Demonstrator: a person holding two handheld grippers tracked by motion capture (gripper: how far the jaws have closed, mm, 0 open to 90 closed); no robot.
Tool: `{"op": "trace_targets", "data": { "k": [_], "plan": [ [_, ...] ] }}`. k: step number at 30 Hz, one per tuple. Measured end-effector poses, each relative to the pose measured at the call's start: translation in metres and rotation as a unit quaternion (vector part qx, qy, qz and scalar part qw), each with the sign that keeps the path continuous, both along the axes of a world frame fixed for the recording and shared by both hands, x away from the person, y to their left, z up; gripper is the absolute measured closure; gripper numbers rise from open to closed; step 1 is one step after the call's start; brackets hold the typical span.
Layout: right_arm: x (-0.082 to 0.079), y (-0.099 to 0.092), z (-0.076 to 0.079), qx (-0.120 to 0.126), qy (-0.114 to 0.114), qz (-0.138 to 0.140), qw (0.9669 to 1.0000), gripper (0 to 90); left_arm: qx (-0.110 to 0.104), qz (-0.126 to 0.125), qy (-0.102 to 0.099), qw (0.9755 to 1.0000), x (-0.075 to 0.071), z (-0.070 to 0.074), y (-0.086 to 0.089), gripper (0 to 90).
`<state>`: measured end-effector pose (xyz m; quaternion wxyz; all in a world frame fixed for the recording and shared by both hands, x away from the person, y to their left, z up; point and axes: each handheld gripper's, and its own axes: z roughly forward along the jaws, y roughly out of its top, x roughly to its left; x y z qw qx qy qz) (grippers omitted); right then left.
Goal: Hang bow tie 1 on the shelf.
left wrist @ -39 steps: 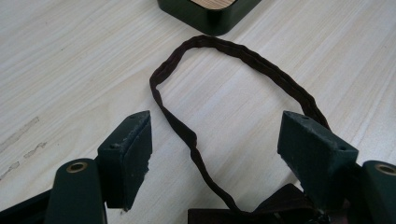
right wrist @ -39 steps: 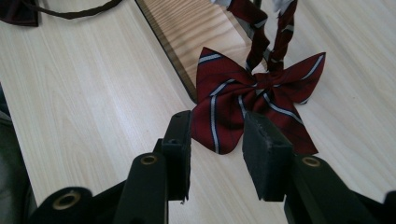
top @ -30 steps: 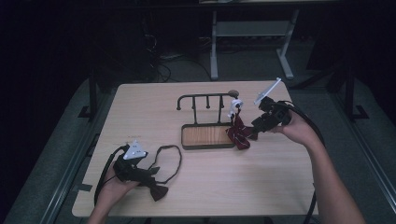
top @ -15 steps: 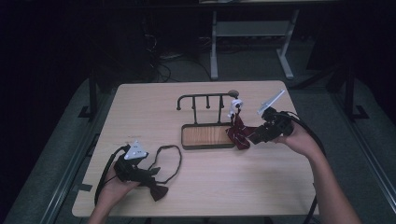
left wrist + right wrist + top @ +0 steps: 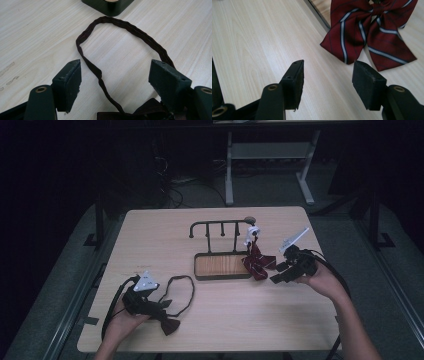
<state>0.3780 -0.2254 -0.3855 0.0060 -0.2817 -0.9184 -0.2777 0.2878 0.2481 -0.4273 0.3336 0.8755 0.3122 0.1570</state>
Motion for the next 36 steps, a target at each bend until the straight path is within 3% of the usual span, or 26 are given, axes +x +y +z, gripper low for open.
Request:
{"op": "trace_targets", "data": {
  "k": [8, 19, 28, 36],
  "plan": [
    [-0.007, -0.005, -0.010, 0.002, 0.005, -0.003, 1.0000, 42.2, -0.001, 0.002, 0.004, 1.0000, 0.000, -0.001, -0.001, 26.7],
    [-0.022, -0.006, -0.017, 0.012, -0.003, -0.001, 0.9999, 41.1, -0.001, 0.003, 0.008, 1.0000, 0.001, -0.001, -0.001, 26.9],
    [-0.031, -0.011, -0.025, 0.006, -0.004, -0.008, 0.9999, 40.1, 0.005, -0.002, 0.010, 0.9999, 0.002, -0.002, -0.002, 26.9],
    [-0.041, -0.011, -0.032, 0.019, -0.012, -0.014, 0.9997, 39.0, 0.003, 0.000, 0.013, 0.9999, 0.002, -0.002, -0.003, 27.3]
  ]
}}
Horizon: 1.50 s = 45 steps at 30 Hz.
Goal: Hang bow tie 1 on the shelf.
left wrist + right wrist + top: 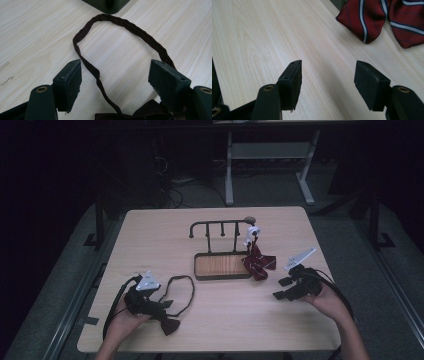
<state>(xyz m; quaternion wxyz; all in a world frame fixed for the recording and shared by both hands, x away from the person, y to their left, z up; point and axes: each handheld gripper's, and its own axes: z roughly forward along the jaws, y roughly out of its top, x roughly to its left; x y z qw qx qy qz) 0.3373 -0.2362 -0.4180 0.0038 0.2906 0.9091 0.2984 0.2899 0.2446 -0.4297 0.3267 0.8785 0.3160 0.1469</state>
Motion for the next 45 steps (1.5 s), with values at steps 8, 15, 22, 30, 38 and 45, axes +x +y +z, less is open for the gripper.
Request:
{"op": "trace_targets", "data": {
  "k": [8, 15, 22, 30, 38, 45],
  "plan": [
    [-0.005, -0.003, -0.007, 0.002, -0.005, -0.013, 0.9999, 38.7, 0.003, 0.000, 0.001, 1.0000, 0.000, 0.000, 0.001, 27.4],
    [-0.010, -0.006, -0.011, 0.006, 0.001, -0.026, 0.9996, 37.4, -0.001, -0.001, 0.003, 1.0000, 0.001, 0.001, 0.001, 29.9],
    [-0.015, -0.007, -0.011, 0.023, -0.009, -0.040, 0.9989, 37.6, 0.002, -0.006, 0.003, 1.0000, -0.001, 0.002, 0.000, 30.9],
    [-0.018, -0.005, -0.014, 0.011, -0.014, -0.043, 0.9989, 37.6, 0.014, -0.002, -0.001, 0.9999, 0.000, 0.003, -0.002, 34.5],
    [-0.020, -0.009, -0.013, 0.018, -0.021, -0.046, 0.9986, 37.3, 0.036, -0.007, 0.001, 0.9993, 0.012, 0.011, -0.007, 41.1],
    [-0.021, -0.005, -0.015, 0.021, -0.016, -0.039, 0.9989, 37.1, 0.057, -0.011, 0.002, 0.9983, 0.028, 0.017, -0.014, 42.6]
  ]
}}
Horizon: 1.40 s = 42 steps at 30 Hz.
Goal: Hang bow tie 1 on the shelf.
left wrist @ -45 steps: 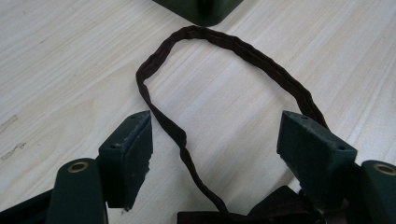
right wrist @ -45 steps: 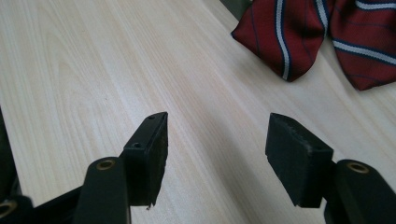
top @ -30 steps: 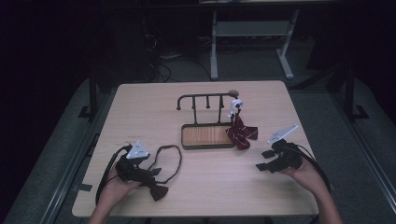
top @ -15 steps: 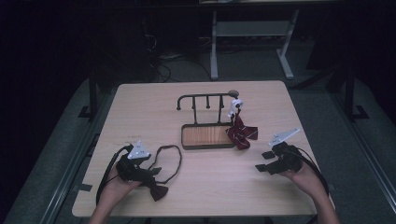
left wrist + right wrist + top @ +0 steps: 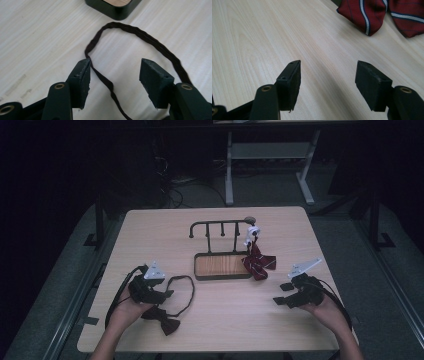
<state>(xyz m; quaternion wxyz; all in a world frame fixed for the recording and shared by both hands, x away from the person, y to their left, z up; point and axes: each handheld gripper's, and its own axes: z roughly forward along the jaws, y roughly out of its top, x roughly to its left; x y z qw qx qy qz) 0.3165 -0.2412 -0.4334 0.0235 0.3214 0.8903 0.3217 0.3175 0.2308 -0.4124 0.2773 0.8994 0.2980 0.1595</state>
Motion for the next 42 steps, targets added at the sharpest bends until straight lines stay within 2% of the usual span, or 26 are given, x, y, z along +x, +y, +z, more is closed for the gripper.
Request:
{"op": "trace_targets", "data": {
  "k": [8, 11, 14, 15, 18, 25, 30, 31, 32, 33, 35, 42],
  "plan": [
    [0.001, 0.000, -0.004, 0.000, 0.005, 0.003, 1.0000, 36.4, 0.021, -0.009, 0.008, 0.9997, 0.015, 0.007, -0.006, 46.0],
    [0.001, 0.001, -0.004, 0.001, 0.005, 0.002, 1.0000, 36.3, 0.032, -0.012, 0.021, 0.9992, 0.026, 0.008, -0.010, 47.4],
    [0.001, 0.000, -0.004, 0.000, 0.006, 0.001, 1.0000, 36.3, 0.036, -0.013, 0.026, 0.9989, 0.032, 0.008, -0.013, 49.1],
    [0.001, 0.000, -0.004, -0.002, 0.005, 0.002, 1.0000, 36.3, 0.042, -0.012, 0.036, 0.9984, 0.037, 0.007, -0.016, 50.0],
    [0.001, 0.000, -0.004, -0.001, 0.005, 0.002, 1.0000, 36.3, 0.048, -0.015, 0.041, 0.9979, 0.044, 0.007, -0.021, 52.4],
    [0.001, -0.001, -0.004, 0.000, 0.003, 0.002, 1.0000, 36.1, 0.075, -0.009, 0.060, 0.9953, 0.061, 0.003, -0.022, 57.2],
    [0.001, -0.001, -0.004, -0.001, 0.005, 0.004, 1.0000, 35.9, 0.081, -0.004, 0.074, 0.9940, 0.068, -0.003, -0.022, 63.0],
    [0.001, -0.001, -0.005, -0.001, 0.004, 0.004, 1.0000, 35.9, 0.095, -0.003, 0.087, 0.9917, 0.072, -0.009, -0.022, 64.2],
    [0.001, -0.001, -0.005, -0.001, 0.004, 0.004, 1.0000, 35.9, 0.095, -0.003, 0.087, 0.9917, 0.072, -0.009, -0.022, 64.9],
    [0.001, -0.001, -0.005, 0.000, 0.004, 0.004, 1.0000, 35.9, 0.103, -0.004, 0.093, 0.9903, 0.075, -0.012, -0.021, 64.9],
    [0.001, -0.002, -0.005, 0.001, 0.003, 0.003, 1.0000, 35.8, 0.100, 0.006, 0.103, 0.9896, 0.077, -0.016, -0.021, 66.5],
    [0.001, 0.000, -0.005, 0.000, 0.004, 0.006, 1.0000, 35.8, 0.103, 0.002, 0.120, 0.9875, 0.081, -0.021, -0.020, 74.8]
  ]
}}
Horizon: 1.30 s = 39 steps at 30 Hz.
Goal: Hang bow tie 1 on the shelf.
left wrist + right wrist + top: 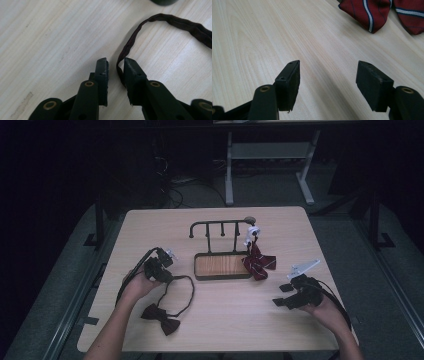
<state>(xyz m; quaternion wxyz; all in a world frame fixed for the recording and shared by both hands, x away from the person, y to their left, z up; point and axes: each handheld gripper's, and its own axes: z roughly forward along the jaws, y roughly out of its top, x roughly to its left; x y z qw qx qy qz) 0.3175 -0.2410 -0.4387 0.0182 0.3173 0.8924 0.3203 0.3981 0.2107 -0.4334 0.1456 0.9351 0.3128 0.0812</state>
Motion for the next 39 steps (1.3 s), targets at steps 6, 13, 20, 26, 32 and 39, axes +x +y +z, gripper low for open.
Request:
{"op": "trace_targets", "data": {
  "k": [6, 13, 20, 26, 32, 39],
  "plan": [
    [-0.001, 0.002, 0.001, 0.004, -0.002, 0.002, 1.0000, 35.6, 0.002, -0.010, 0.013, 0.9999, 0.001, -0.003, -0.002, 83.0],
    [0.000, 0.003, -0.001, 0.007, 0.000, 0.007, 1.0000, 35.4, 0.004, -0.021, 0.022, 0.9995, -0.001, -0.002, -0.001, 89.5],
    [0.001, 0.002, -0.004, 0.006, -0.002, 0.006, 1.0000, 35.4, -0.004, -0.029, 0.021, 0.9993, -0.005, 0.009, 0.002, 89.6],
    [0.001, 0.001, -0.004, 0.007, 0.002, 0.002, 1.0000, 35.4, -0.016, -0.043, 0.012, 0.9989, -0.010, 0.023, 0.002, 89.6],
    [0.002, -0.002, -0.005, 0.009, -0.001, 0.001, 1.0000, 35.1, -0.037, -0.058, 0.005, 0.9976, -0.018, 0.041, 0.002, 89.6],
    [0.002, -0.004, -0.005, 0.012, 0.002, -0.003, 0.9999, 35.0, -0.051, -0.069, 0.007, 0.9963, -0.022, 0.056, 0.004, 89.7]
  ]
}}
